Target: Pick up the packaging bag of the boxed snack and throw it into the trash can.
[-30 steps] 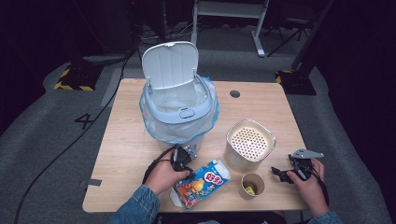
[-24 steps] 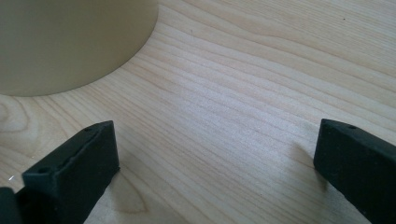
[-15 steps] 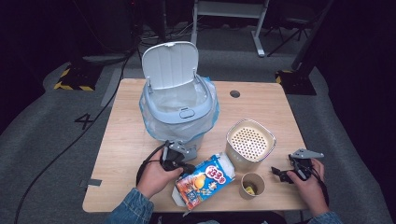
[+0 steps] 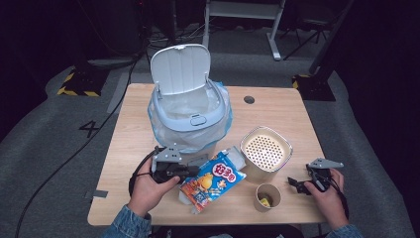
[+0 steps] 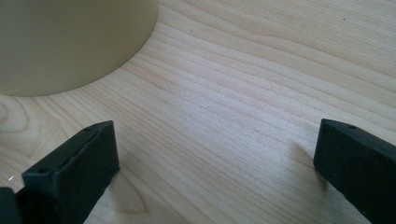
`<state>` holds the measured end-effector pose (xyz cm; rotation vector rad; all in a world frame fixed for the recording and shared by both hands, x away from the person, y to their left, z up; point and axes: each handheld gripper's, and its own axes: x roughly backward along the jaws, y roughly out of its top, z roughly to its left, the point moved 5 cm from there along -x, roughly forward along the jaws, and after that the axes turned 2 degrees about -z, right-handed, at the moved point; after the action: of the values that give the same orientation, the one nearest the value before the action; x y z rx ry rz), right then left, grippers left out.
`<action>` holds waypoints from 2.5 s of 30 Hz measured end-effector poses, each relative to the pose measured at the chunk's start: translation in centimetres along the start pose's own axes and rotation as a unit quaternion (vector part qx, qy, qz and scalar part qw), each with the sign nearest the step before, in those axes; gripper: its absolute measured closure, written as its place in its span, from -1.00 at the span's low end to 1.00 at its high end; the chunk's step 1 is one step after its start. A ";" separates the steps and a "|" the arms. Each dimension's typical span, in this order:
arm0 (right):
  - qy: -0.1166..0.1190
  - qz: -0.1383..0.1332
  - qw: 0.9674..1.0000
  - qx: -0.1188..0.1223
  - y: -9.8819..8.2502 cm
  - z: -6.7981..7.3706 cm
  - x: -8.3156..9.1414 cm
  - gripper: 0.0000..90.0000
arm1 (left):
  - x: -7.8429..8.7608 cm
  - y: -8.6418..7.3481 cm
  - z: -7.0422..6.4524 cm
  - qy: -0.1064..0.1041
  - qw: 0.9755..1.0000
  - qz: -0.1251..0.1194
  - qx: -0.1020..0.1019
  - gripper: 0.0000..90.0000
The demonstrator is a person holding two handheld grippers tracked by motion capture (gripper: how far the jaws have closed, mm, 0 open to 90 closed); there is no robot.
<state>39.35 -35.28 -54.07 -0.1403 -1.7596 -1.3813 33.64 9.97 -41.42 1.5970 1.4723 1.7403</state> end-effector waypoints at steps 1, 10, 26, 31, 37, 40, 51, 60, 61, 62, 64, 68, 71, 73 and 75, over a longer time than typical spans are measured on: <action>0.000 0.000 1.000 0.000 0.0 0.0 0.0 -1.00 | 0.2 0.2 0.0 0.001 1.000 -0.007 -0.005 0.95; 0.000 0.000 1.000 0.000 0.0 0.0 0.0 -1.00 | 2.1 2.9 0.2 0.003 0.996 -0.084 -0.030 0.95; 0.000 0.000 1.000 0.000 0.0 0.0 0.0 -1.00 | 4.3 8.1 1.5 0.024 0.987 -0.150 -0.050 0.95; 0.000 0.000 1.000 0.000 0.0 0.0 0.0 -1.00 | 5.0 9.9 1.7 0.031 0.985 -0.160 -0.057 0.95; 0.000 0.000 1.000 0.000 0.0 0.0 0.0 -1.00 | 6.2 11.8 2.1 0.038 0.980 -0.185 -0.061 0.95; 0.000 0.000 1.000 0.000 0.0 0.0 0.0 -1.00 | 6.7 12.5 2.3 0.043 0.978 -0.195 -0.061 0.95; 0.000 0.000 1.000 0.000 0.0 0.0 0.0 -1.00 | 8.1 15.3 2.9 0.065 0.969 -0.231 -0.056 0.96; 0.000 0.000 1.000 0.000 0.0 0.0 0.0 -1.00 | 8.8 17.1 3.9 0.089 0.964 -0.243 -0.057 0.95; 0.000 0.000 1.000 0.000 0.0 0.0 0.0 -1.00 | 8.8 17.2 4.0 0.092 0.964 -0.245 -0.056 0.95; 0.000 0.000 1.000 0.000 0.0 0.0 0.0 -1.00 | 8.9 17.4 4.2 0.095 0.963 -0.247 -0.054 0.95; 0.000 0.000 1.000 0.000 0.0 0.0 0.0 -1.00 | 9.0 17.6 4.6 0.100 0.961 -0.252 -0.050 0.95; 0.000 0.000 1.000 0.000 0.0 0.0 0.0 -1.00 | 9.3 17.8 5.3 0.110 0.956 -0.268 -0.040 0.95; 0.000 0.000 1.000 0.000 0.0 0.0 0.0 -1.00 | 9.5 18.0 5.9 0.122 0.953 -0.276 -0.032 0.95; 0.000 0.000 1.000 0.000 0.0 0.0 0.0 -1.00 | 9.7 18.1 6.3 0.129 0.950 -0.283 -0.025 0.95; 0.000 0.000 1.000 0.000 0.0 0.0 0.0 -1.00 | 9.9 18.1 6.7 0.137 0.948 -0.287 -0.022 0.95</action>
<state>39.34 -35.28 -54.08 -0.1391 -1.7596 -1.3819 43.30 13.75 -22.38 0.7951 1.7814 1.6577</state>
